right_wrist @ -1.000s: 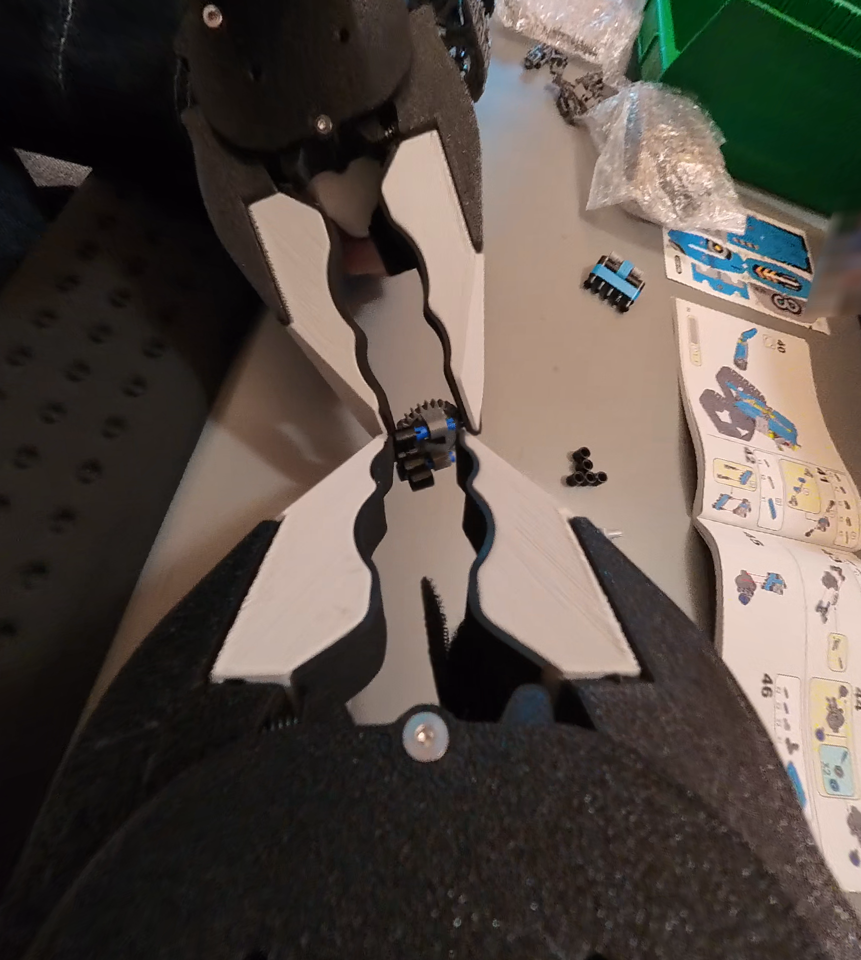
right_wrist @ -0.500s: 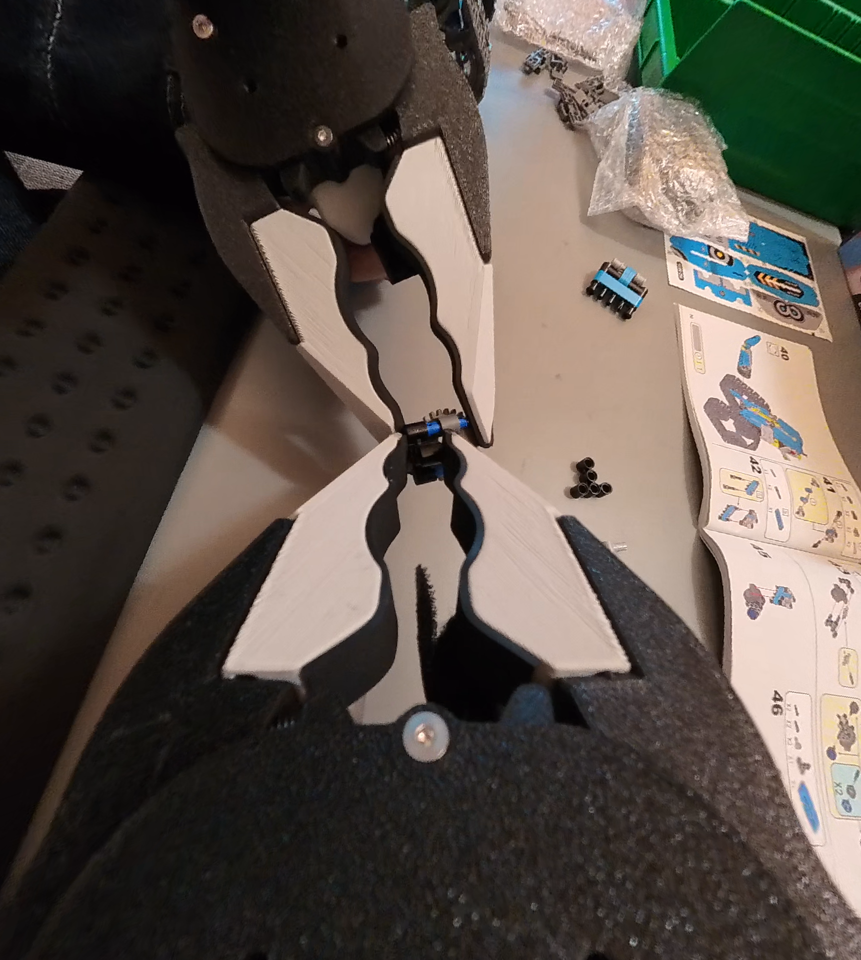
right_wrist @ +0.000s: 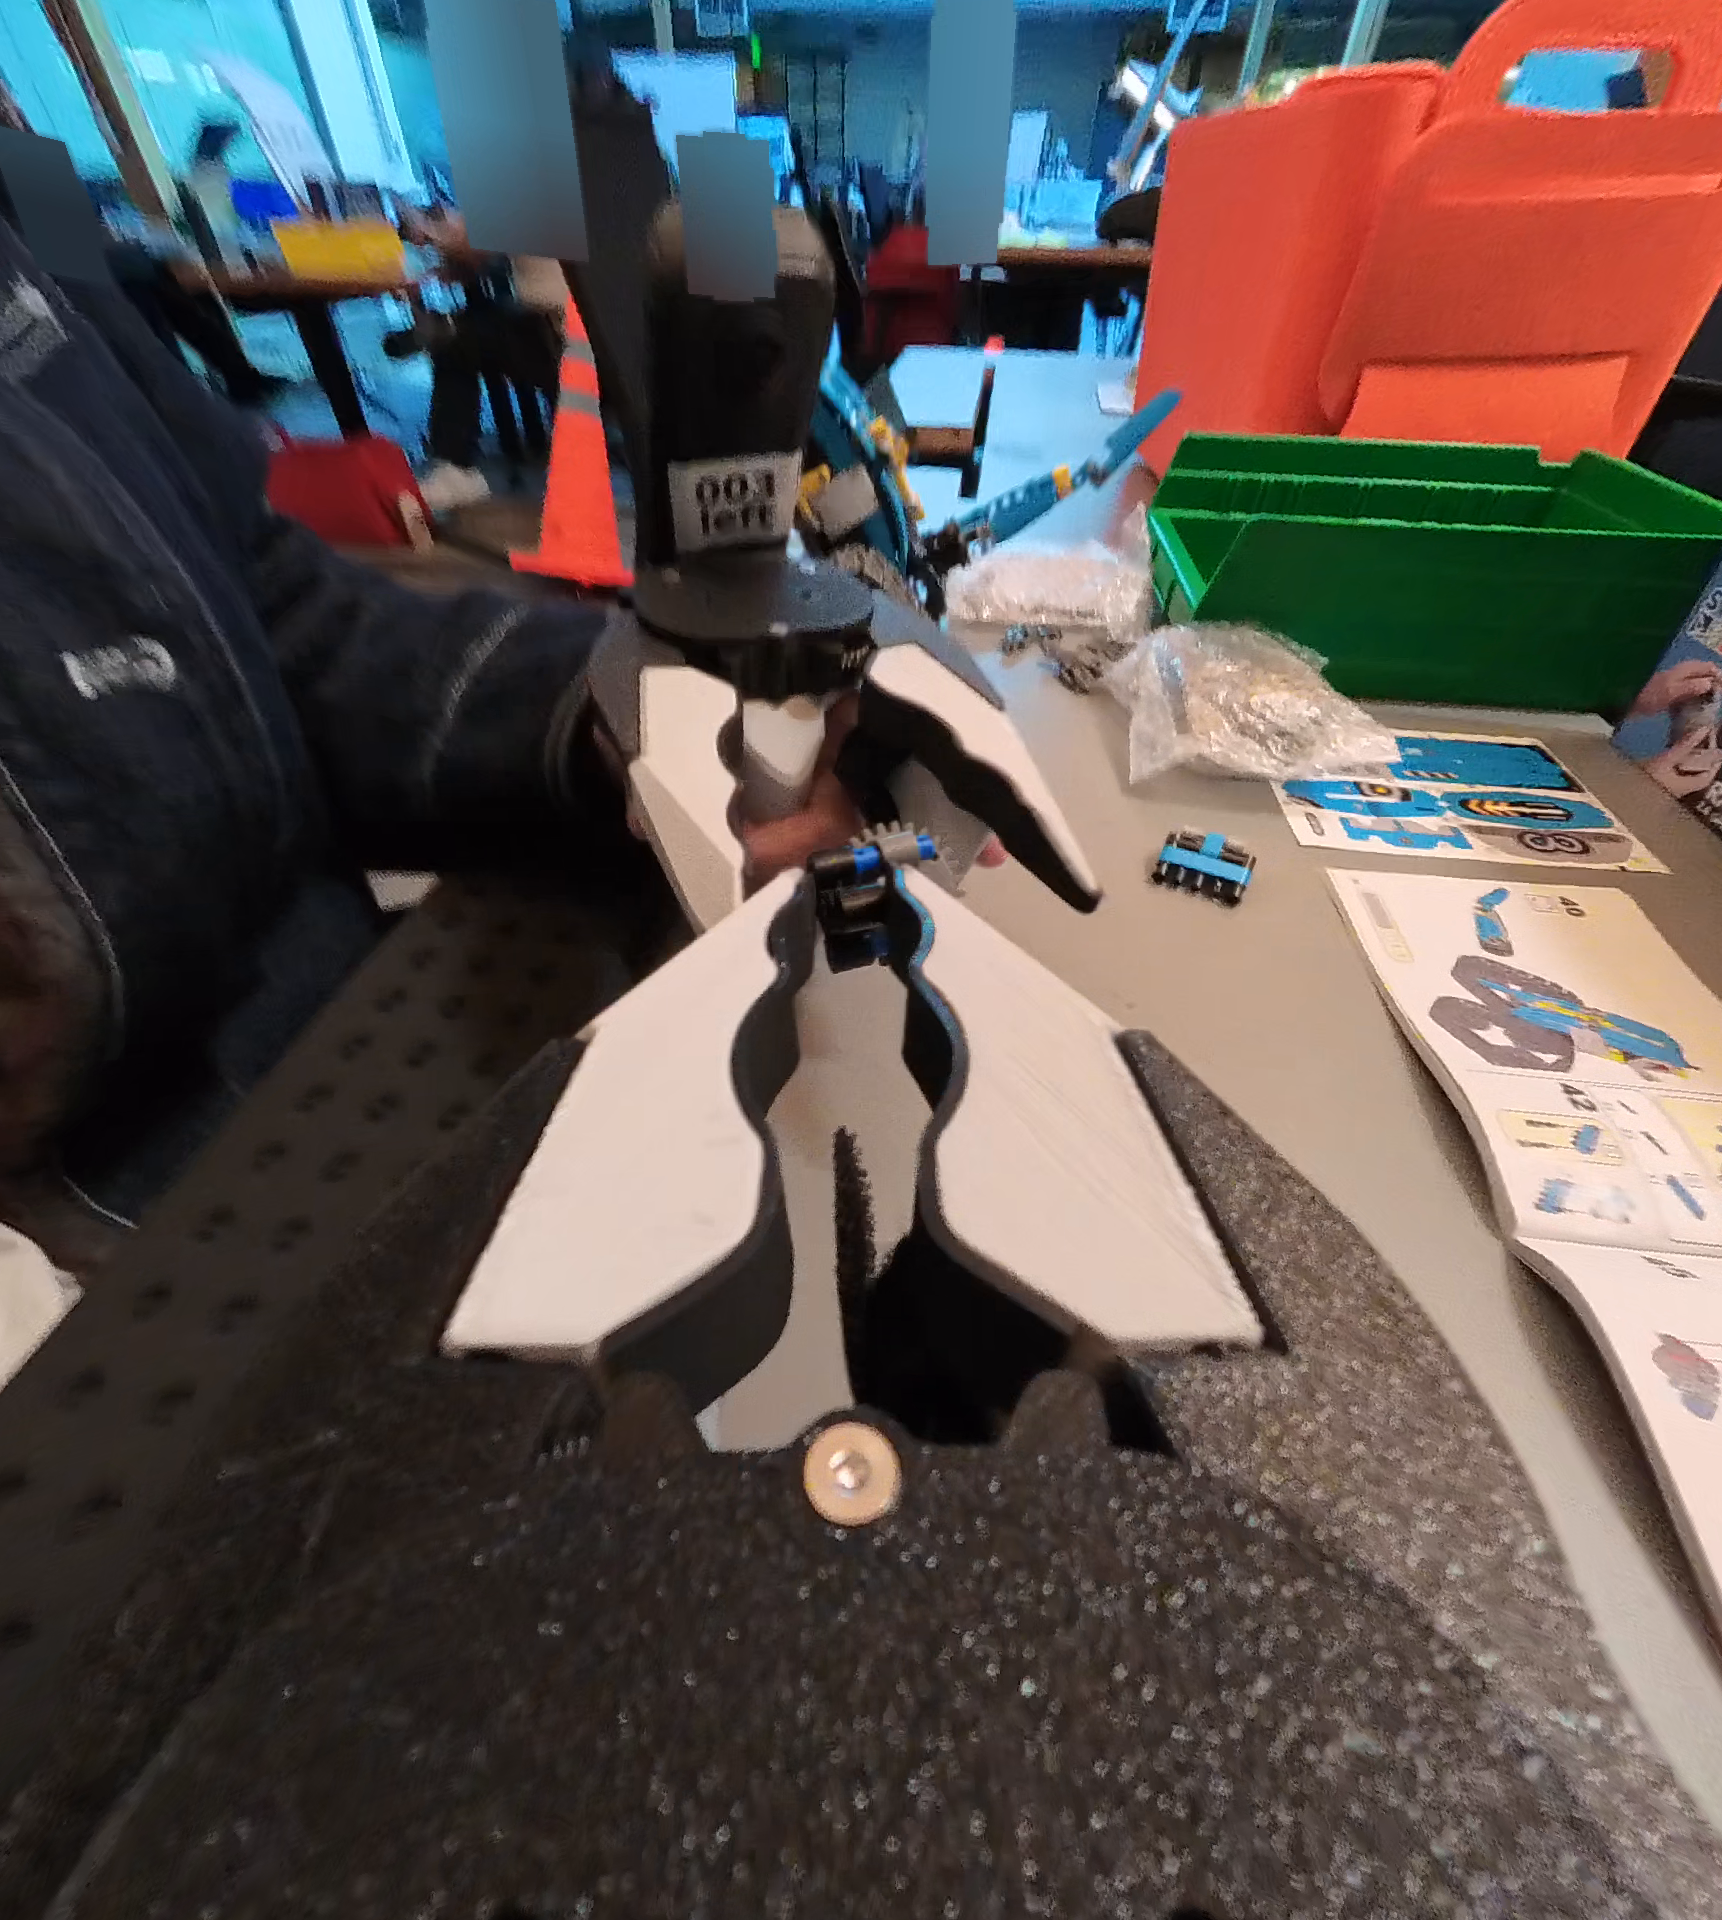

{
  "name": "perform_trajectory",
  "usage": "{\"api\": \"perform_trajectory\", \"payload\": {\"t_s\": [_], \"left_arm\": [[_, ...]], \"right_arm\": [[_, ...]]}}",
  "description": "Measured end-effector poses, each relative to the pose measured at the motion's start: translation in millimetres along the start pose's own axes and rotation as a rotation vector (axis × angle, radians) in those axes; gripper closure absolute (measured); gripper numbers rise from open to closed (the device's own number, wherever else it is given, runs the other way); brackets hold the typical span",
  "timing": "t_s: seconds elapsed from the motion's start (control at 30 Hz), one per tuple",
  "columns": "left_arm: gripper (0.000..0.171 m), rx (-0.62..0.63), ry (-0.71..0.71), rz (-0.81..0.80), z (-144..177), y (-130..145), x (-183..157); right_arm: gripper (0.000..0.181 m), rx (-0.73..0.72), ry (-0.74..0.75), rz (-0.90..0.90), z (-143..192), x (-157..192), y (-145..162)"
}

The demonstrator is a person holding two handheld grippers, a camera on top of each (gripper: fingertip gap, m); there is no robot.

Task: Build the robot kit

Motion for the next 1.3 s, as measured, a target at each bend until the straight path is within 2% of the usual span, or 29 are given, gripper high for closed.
{"api": "perform_trajectory", "payload": {"t_s": [0.07, 0.17, 0.23, 0.27, 0.37, 0.43, 0.53, 0.7, 0.77, 1.0, 1.17, 1.3], "left_arm": [[0.097, -0.009, 0.019, 0.017, -0.7, -1.4, -2.5], [0.112, -0.058, 0.076, -0.001, -2.2, -8.9, -14.1], [0.134, -0.087, 0.107, 0.008, -0.1, -13.2, -18.7], [0.139, -0.078, 0.106, 0.005, 1.4, -12.6, -17.5], [0.14, -0.003, 0.107, 0.007, 2.3, -3.8, -14.7], [0.14, 0.076, 0.114, 0.014, 1.7, 6.4, -14.0], [0.141, 0.153, 0.13, 0.013, 1.1, 16.0, -14.7], [0.141, 0.295, 0.195, -0.008, 2.1, 26.5, -15.8], [0.141, 0.347, 0.206, -0.042, 0.4, 26.6, -13.2], [0.141, 0.542, 0.355, -0.1, 2.9, 27.3, -17.8], [0.141, 0.637, 0.356, -0.177, 1.7, 32.2, -13.0], [0.141, 0.657, 0.332, -0.228, 1.6, 33.4, -11.1]], "right_arm": [[0.168, -0.079, -0.013, -0.038, 1.9, 0.1, -8.7], [0.168, -0.136, -0.059, -0.1, -4.8, 6.1, -10.4], [0.168, -0.14, -0.077, -0.123, -10.0, 8.5, -5.8], [0.168, -0.141, -0.087, -0.128, -11.0, 9.2, -4.6], [0.168, -0.073, -0.08, -0.092, -10.9, 8.1, 4.1], [0.166, 0.03, -0.059, 0.009, -9.4, 8.8, 11.9], [0.151, 0.188, 0.005, 0.202, -9.1, 7.2, 13.9], [0.154, 0.32, -0.043, 0.373, -15.9, 16.6, 20.4], [0.163, 0.34, -0.075, 0.348, -15.6, 16.4, 22.5], [0.162, 0.364, -0.145, 0.282, -15.2, 21.9, 25.1], [0.162, 0.41, -0.125, 0.27, -14.9, 18.3, 30.8], [0.162, 0.42, -0.111, 0.278, -15.2, 16.8, 32.8]]}}
Point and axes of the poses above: each gripper's, where its closed fingertips meet, z back along the fingers, y out of its underside, x = y × z across the jaws, the point moved 4 cm from there along z, back along the fingers, and after that the axes turned 12 degrees about -x, right-handed, at the moved point
